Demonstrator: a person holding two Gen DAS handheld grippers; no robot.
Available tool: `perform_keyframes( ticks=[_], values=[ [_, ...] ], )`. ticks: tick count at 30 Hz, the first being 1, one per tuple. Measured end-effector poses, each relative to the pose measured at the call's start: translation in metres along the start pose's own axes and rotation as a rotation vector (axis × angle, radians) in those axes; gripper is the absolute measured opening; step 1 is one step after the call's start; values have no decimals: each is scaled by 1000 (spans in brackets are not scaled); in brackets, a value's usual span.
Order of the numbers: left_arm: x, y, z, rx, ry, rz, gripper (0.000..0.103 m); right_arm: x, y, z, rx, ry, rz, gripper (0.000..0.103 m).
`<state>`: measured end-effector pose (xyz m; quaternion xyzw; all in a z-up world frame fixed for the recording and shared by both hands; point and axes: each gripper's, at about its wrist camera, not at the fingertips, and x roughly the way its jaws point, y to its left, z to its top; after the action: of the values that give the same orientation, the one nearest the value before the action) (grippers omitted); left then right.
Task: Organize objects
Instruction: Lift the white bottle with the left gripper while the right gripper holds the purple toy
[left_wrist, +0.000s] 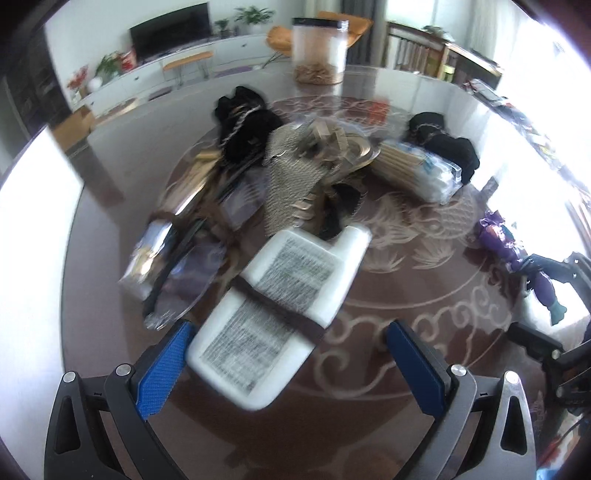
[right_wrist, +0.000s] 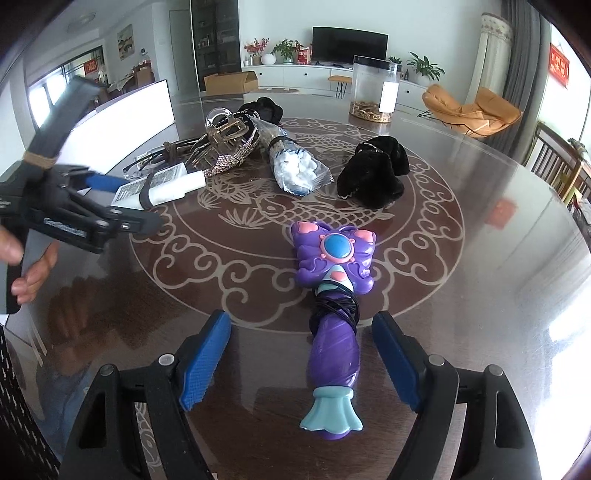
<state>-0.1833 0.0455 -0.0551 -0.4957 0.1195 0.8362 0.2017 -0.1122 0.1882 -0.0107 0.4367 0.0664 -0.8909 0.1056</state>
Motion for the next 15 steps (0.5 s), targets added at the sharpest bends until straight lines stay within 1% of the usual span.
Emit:
perform_keyframes(
  ticks=[4,5,6,8,9,10,11,13,14,15],
  values=[
    [-3,-8,-4,14,-25,-8,103,0,0,-1,1,1,2,80],
    [-7,-9,-7,11,-43,-4,96,0,0,-1,2,0,1,80],
    [-13,-10,-11,3,-64,-2,76,0,0,0,3,-1,1,80],
    [-22,-11,-18,-22,-73,-3,54,0,-1,-1,5,-2,0,80],
    [-26,-11,-22,-31,-71,-14,50,0,-1,-1,6,-2,-1,80],
    [-31,-13,-27,-40,-71,-26,49,0,-1,-1,6,-3,-2,80],
    [-34,-16,-34,-42,-70,-20,49,0,0,-1,6,-3,-3,80],
    [-39,-24,-45,-37,-65,16,50,0,-1,-1,6,-4,-5,80],
    [-40,-25,-46,-37,-63,25,56,0,-1,-1,5,-4,-6,80],
    [-38,-28,-46,-44,-50,34,74,0,0,-1,5,-4,-5,80]
  ],
)
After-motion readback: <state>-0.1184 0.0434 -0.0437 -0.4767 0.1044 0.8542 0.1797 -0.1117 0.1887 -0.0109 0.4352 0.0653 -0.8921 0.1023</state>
